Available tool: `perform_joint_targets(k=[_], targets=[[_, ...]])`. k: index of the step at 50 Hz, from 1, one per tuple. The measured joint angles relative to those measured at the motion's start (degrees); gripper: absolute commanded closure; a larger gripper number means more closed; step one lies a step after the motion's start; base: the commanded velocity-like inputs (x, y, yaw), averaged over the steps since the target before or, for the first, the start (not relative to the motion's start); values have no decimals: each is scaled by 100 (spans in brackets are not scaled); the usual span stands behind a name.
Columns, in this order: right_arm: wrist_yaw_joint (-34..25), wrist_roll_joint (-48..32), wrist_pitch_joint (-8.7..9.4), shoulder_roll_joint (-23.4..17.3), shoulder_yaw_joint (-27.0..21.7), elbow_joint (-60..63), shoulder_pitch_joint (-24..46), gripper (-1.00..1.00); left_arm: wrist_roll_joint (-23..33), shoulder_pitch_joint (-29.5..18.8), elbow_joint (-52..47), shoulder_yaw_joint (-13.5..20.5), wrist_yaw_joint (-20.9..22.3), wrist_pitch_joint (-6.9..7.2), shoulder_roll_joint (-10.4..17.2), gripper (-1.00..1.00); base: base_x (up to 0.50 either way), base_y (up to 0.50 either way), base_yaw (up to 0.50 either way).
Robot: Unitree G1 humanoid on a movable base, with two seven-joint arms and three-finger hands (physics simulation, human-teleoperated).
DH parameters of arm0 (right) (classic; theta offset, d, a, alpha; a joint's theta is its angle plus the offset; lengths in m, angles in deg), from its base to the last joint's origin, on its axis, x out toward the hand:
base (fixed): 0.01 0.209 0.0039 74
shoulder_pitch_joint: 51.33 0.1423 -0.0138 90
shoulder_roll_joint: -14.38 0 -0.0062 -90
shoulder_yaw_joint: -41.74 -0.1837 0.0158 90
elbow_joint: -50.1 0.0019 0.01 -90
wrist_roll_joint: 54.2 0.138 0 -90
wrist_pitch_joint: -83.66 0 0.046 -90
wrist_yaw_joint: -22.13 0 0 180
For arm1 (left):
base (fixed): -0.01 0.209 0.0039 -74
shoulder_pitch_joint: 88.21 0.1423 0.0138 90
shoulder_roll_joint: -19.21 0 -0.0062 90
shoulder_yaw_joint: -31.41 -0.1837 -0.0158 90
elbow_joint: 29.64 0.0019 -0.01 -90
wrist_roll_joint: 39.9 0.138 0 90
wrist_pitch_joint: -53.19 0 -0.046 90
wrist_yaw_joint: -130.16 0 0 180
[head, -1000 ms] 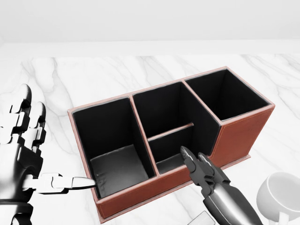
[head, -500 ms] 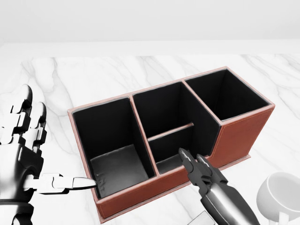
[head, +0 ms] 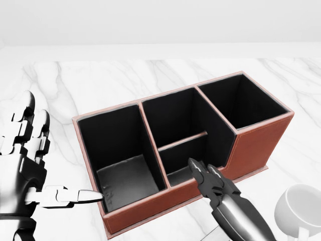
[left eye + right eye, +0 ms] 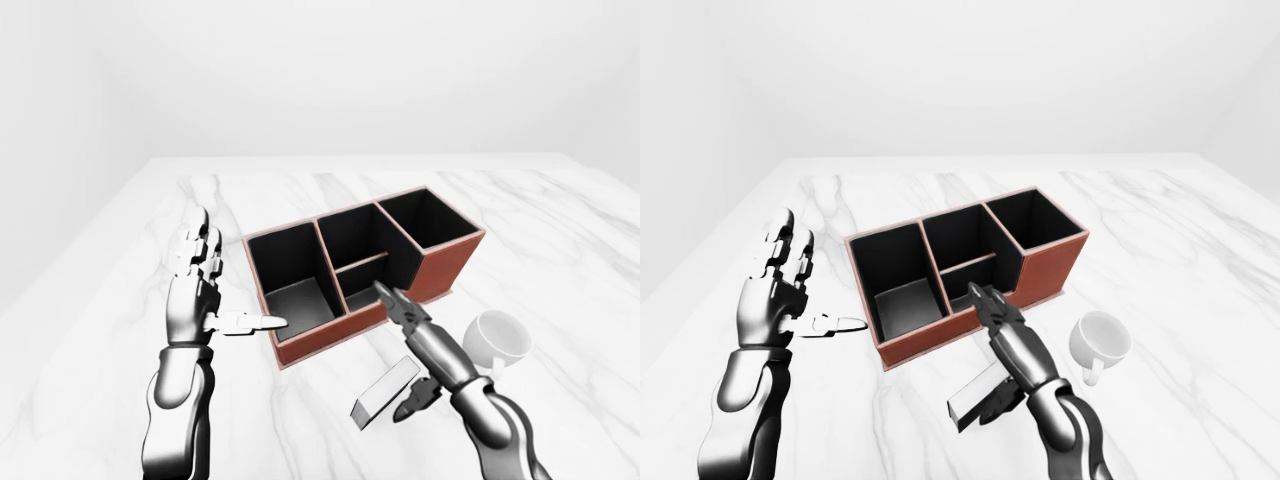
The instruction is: Pick up the book and place it in the front compartment of the caddy.
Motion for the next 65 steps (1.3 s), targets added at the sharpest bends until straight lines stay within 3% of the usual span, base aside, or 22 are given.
perform_joint_targets(k=[65], targets=[[313, -346, 0, -108, 229, -716, 106, -100, 6, 4, 6, -5, -8, 0, -3, -99, 0, 0, 0]])
